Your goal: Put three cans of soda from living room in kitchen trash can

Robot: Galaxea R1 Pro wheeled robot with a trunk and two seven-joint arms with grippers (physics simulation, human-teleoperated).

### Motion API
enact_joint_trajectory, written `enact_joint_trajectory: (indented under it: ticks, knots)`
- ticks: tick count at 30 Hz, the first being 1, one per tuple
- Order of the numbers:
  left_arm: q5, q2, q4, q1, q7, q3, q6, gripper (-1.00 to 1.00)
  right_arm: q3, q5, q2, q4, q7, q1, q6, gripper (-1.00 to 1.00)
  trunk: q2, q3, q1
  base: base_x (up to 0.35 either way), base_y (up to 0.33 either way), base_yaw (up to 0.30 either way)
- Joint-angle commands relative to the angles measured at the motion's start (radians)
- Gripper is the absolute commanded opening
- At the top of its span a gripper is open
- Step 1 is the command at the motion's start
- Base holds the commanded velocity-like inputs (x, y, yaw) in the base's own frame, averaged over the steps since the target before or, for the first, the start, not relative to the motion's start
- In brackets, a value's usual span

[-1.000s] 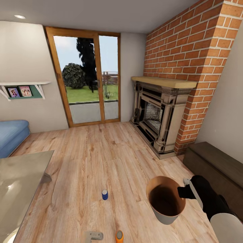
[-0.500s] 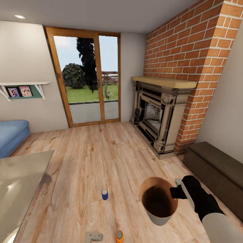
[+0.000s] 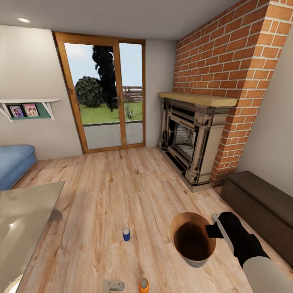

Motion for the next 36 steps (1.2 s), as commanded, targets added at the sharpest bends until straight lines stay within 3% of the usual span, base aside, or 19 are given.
enact_joint_trajectory:
  ticks: [1, 19, 36]
  knots:
    - [0.000, 0.000, 0.000, 0.000, 0.000, 0.000, 0.000, 1.00, -0.001, -0.021, -0.001, -0.001, 0.008, 0.000, 0.000, -1.00, 0.000, 0.000, 0.000, 0.000, 0.000, 0.000]
    - [0.003, 0.001, 0.000, 0.000, -0.002, 0.004, 0.002, 1.00, -0.008, -0.025, -0.008, -0.004, 0.019, 0.000, 0.000, -1.00, 0.000, -0.001, 0.000, 0.000, 0.000, 0.000]
    - [0.002, 0.001, 0.001, 0.000, -0.003, 0.003, 0.000, 1.00, -0.005, -0.023, -0.009, -0.005, 0.022, 0.000, 0.002, -1.00, 0.000, -0.025, 0.000, 0.000, 0.000, 0.000]
